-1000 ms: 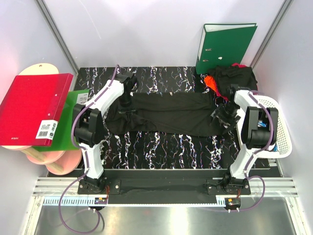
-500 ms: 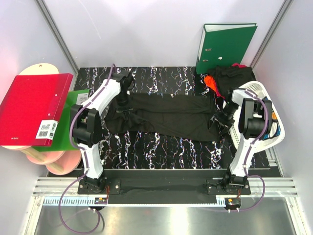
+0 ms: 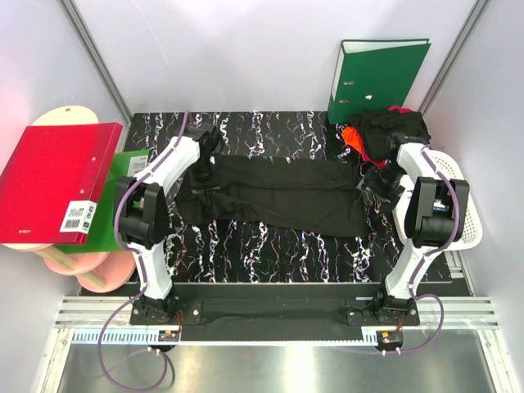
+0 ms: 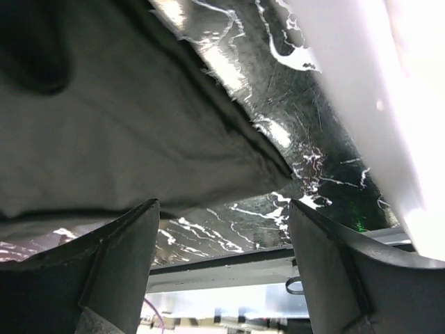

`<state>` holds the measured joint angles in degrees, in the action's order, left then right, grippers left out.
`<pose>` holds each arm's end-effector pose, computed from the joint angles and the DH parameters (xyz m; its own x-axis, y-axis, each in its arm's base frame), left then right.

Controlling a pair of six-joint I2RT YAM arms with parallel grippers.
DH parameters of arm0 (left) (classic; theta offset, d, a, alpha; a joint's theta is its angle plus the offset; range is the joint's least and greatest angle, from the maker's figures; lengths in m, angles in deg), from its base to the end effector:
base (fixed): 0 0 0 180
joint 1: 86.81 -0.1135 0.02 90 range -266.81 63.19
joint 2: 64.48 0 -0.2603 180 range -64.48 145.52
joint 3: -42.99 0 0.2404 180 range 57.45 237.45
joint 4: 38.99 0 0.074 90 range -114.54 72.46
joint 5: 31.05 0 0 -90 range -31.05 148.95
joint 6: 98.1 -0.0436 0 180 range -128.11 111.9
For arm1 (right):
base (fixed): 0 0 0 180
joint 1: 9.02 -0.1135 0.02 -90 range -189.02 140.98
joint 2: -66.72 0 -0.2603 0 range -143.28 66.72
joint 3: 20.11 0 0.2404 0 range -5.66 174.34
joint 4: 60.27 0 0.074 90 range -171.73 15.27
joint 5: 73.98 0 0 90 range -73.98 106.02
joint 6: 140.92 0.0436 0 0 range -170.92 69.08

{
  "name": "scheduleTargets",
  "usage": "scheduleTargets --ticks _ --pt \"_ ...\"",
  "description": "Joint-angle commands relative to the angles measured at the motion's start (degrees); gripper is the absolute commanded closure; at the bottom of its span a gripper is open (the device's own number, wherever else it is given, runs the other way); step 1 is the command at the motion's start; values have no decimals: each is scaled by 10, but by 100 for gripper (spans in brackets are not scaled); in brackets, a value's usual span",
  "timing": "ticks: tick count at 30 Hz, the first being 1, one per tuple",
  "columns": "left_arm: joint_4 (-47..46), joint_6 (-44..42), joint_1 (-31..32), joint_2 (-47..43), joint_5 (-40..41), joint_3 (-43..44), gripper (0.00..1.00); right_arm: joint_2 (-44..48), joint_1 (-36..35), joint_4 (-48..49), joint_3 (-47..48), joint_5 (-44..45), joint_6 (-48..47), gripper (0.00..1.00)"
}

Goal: Fold and stack the t-shirts
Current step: Grap the side of the flattened tshirt closest away from the robot with both arms

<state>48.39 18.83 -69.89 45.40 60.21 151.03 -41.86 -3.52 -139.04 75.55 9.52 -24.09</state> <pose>0.3355 -0.1011 0.2330 -0.9845 -0.1738 -0.0221 -0.1741 0.9846 0.0134 0.3327 -0.0271 0.1892 -0.8434 0.5317 0.0774 0.5370 0.8390 0.0877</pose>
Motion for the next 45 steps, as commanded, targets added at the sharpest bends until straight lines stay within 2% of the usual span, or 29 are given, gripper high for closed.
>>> scheduleTargets --ticks 1,6,9,14,16,18,22,32,40,41,45 --pt "-14 -8 -2 -30 -9 -11 100 52 -4 -38 47 20 -27 18" --pt "-14 -15 -2 -34 -6 -24 100 90 -5 -67 40 22 -44 17" --pt "-15 -18 -2 -35 -6 -27 100 126 -7 -64 -6 -1 -53 19" --pt "-17 -22 -2 -35 -6 -34 100 197 -8 -58 -118 1 -59 20" --pt "-20 -26 -3 -37 -6 -40 100 231 -8 -47 -168 -25 -49 20" --pt "-23 -29 -2 -39 -6 -44 100 259 -8 -15 -210 -64 -21 20" --pt "-25 -30 -3 -45 -4 -50 100 290 -8 52 -309 -88 46 23" --pt "-24 -49 -3 -43 -4 -34 100 244 -12 204 -366 -42 74 25" --pt "-16 -48 -3 -31 -9 -16 100 216 -13 241 -356 8 82 29" --pt "-16 -50 -3 -28 -9 -12 100 204 -13 241 -352 17 81 38" --pt "-8 -51 -3 -27 -4 -3 100 177 -14 254 -340 23 77 63"
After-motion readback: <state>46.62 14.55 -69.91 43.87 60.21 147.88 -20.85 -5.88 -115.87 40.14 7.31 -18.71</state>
